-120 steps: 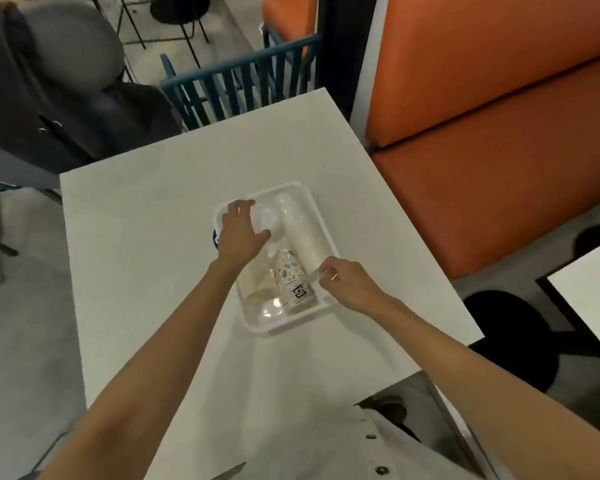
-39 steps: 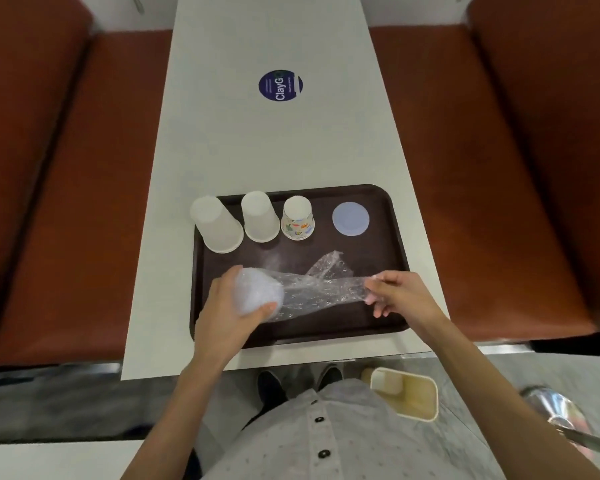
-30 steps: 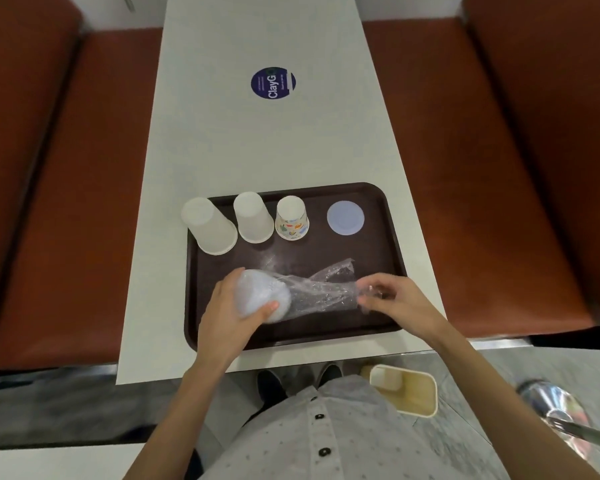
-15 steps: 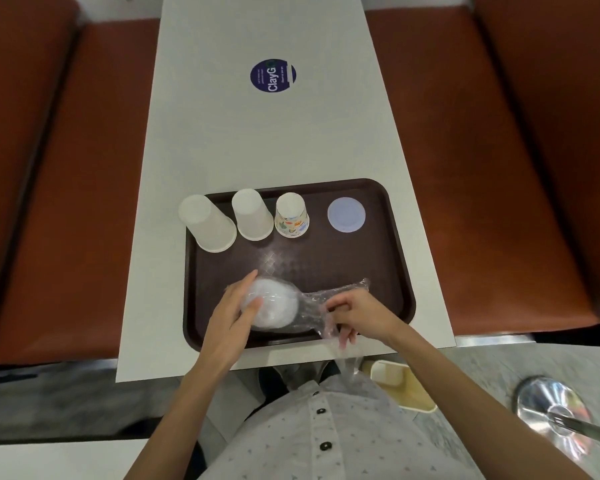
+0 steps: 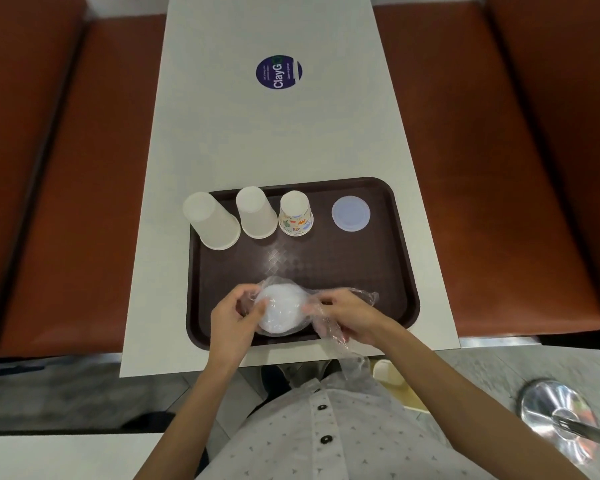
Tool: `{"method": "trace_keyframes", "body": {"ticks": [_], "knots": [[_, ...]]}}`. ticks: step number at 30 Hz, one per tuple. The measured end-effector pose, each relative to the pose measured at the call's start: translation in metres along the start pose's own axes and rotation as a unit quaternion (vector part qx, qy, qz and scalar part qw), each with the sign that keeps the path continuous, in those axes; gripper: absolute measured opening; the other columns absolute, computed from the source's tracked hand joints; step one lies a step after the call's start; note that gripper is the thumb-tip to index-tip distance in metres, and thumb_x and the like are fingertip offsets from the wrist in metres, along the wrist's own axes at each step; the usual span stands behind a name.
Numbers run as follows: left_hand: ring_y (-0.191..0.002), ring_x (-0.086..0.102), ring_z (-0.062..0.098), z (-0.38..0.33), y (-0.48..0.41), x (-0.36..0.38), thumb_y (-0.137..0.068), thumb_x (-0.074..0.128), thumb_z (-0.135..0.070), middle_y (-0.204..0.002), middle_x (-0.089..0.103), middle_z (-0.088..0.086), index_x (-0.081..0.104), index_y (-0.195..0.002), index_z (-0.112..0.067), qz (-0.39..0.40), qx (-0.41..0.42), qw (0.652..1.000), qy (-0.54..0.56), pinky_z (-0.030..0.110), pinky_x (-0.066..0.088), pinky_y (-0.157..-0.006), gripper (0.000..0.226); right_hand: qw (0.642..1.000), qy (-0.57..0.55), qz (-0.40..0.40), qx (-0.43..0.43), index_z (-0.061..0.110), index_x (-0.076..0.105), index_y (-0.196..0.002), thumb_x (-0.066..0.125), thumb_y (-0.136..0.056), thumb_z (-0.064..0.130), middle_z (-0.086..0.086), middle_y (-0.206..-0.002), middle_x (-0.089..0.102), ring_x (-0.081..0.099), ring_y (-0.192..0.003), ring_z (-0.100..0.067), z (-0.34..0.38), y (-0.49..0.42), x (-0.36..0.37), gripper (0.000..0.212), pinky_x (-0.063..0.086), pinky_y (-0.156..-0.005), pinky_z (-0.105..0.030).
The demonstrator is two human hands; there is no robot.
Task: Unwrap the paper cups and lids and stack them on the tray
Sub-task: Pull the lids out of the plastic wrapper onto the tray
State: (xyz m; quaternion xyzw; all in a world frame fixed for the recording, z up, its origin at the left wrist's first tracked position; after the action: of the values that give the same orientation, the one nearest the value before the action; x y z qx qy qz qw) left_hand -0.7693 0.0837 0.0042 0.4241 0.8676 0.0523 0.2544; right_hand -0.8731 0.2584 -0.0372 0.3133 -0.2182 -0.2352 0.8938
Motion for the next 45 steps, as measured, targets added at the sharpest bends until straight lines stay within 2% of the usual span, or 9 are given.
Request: {"method": "trace_keyframes", "body": {"ticks": [3,8,11,14,16,22,27,31,45], "knots": [[-0.067,0.049,0.005,-0.002,0.0,0.004,-0.082,0.078,-0.013,-0.075,0.061,-0.01,0.068,-0.088,-0.031,0.002,0.007,1.0,-0.002,0.029,0.049,-0.065,0.023,0.994,0.097,-0.037,0.03,0.027,0.07,-0.097,0.083,-0.067,0.057,-0.006,-0.062,0.056,0.041,-0.044,-0.016,0.004,0.001,-0.005,0.045,0.03,-0.037,-0.021],[-0.06,0.05,0.001,-0.009,0.0,0.008,-0.078,0.082,-0.013,-0.066,0.06,-0.016,0.067,-0.082,-0.03,-0.003,0.018,1.0,0.012,0.013,0.044,-0.058,0.023,0.978,0.194,-0.072,0.029,0.033,0.07,-0.094,0.074,-0.047,0.08,0.012,-0.075,0.07,0.065,-0.069,-0.007,0.015,-0.002,-0.011,0.067,0.052,-0.055,-0.022],[-0.061,0.051,0.002,-0.013,0.003,0.018,-0.079,0.082,-0.015,-0.066,0.06,-0.018,0.069,-0.084,-0.029,0.014,0.02,1.0,0.017,0.026,0.053,-0.06,0.02,0.968,0.223,-0.11,0.027,0.031,0.067,-0.094,0.077,-0.051,0.072,0.015,-0.076,0.069,0.065,-0.069,-0.001,0.018,-0.001,-0.016,0.06,0.044,-0.057,-0.016],[-0.075,0.064,0.029,-0.012,0.004,0.022,-0.082,0.08,-0.015,-0.08,0.068,0.003,0.073,-0.088,-0.025,0.03,-0.002,0.998,0.063,0.045,0.061,-0.061,0.014,0.972,0.197,-0.129,0.018,0.032,0.067,-0.086,0.082,-0.066,0.054,0.015,-0.073,0.069,0.065,-0.064,0.004,0.021,0.002,-0.027,0.034,0.044,-0.058,-0.014],[-0.083,0.066,0.035,-0.012,0.005,0.02,-0.085,0.076,-0.014,-0.088,0.068,0.013,0.073,-0.086,-0.028,0.028,-0.008,0.995,0.095,0.038,0.062,-0.06,0.014,0.978,0.149,-0.145,0.015,0.025,0.07,-0.086,0.082,-0.071,0.047,0.014,-0.068,0.069,0.064,-0.061,0.003,0.022,0.008,-0.037,0.029,0.045,-0.056,-0.014],[-0.08,0.068,0.031,-0.019,0.003,0.017,-0.086,0.076,-0.018,-0.08,0.068,0.002,0.071,-0.083,-0.032,0.031,0.012,0.997,0.064,0.036,0.06,-0.055,0.015,0.986,0.061,-0.146,0.047,0.011,0.069,-0.105,0.076,-0.08,0.044,-0.008,-0.089,0.075,0.068,-0.075,-0.013,0.017,0.033,-0.057,0.043,0.051,-0.066,-0.027],[-0.07,0.058,0.019,-0.031,-0.003,0.007,-0.086,0.077,-0.02,-0.076,0.064,-0.01,0.069,-0.083,-0.034,0.011,0.06,0.998,-0.008,0.046,0.057,-0.062,0.016,0.988,0.002,-0.15,0.041,0.011,0.065,-0.113,0.07,-0.084,0.04,0.007,-0.051,0.056,0.051,-0.054,-0.012,0.012,0.047,-0.07,0.042,0.037,-0.058,-0.028],[-0.066,0.054,0.011,-0.027,-0.007,-0.007,-0.085,0.076,-0.016,-0.072,0.063,-0.011,0.067,-0.082,-0.034,-0.004,0.053,0.998,-0.023,0.043,0.054,-0.062,0.021,0.985,0.003,-0.171,0.024,0.012,0.062,-0.099,0.07,-0.084,0.036,0.01,-0.052,0.045,0.037,-0.047,-0.009,0.017,0.06,-0.091,0.029,0.021,-0.046,-0.025],[-0.082,0.065,0.027,0.004,-0.007,-0.091,-0.087,0.073,-0.011,-0.084,0.072,-0.005,0.068,-0.08,-0.037,-0.062,0.015,0.997,-0.033,0.041,0.052,-0.069,0.027,0.965,0.128,-0.19,0.126,0.015,0.047,-0.07,0.062,-0.088,0.044,0.003,-0.051,0.04,0.032,-0.043,-0.013,0.019,0.059,-0.131,0.038,0.021,-0.047,-0.025]]}}
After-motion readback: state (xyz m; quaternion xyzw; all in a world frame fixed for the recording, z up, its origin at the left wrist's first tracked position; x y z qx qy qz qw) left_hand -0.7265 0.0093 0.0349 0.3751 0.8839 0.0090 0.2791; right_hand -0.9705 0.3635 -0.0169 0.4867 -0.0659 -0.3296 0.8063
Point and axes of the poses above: each hand's wrist, its own y-axis away from the middle knuckle, its own x-axis out of the palm, z = x × y, the point moved 8 cm from there along -y, towards the middle knuckle
